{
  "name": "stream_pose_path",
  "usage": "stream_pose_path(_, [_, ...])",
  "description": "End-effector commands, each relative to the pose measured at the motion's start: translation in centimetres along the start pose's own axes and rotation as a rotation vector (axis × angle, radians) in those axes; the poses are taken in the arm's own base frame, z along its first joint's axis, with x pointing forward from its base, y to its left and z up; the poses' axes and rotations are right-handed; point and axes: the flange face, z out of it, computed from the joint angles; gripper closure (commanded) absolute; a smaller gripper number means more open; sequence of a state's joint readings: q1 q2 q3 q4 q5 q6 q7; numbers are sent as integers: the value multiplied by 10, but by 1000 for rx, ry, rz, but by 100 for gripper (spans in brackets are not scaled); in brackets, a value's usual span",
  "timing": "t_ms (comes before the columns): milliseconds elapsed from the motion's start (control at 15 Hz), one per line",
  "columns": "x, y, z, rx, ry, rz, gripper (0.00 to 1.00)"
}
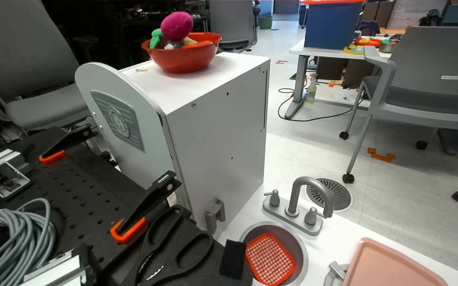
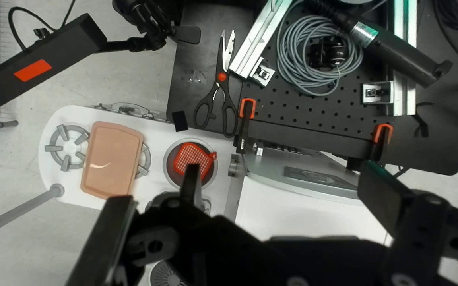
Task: Put the purple fluffy object in the sink.
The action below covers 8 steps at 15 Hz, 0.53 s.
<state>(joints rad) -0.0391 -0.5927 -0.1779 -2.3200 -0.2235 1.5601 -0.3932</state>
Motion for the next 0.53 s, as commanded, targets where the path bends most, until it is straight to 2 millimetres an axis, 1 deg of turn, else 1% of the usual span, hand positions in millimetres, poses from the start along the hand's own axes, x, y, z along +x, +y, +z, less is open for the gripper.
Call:
stream_pose_path(0, [1, -14, -6, -16, 21, -72, 0])
stream_pose_path(267, [-1, -18, -6, -21, 27, -101, 0])
stream_pose_path(467, [-7, -20, -6, -22, 32, -107, 0])
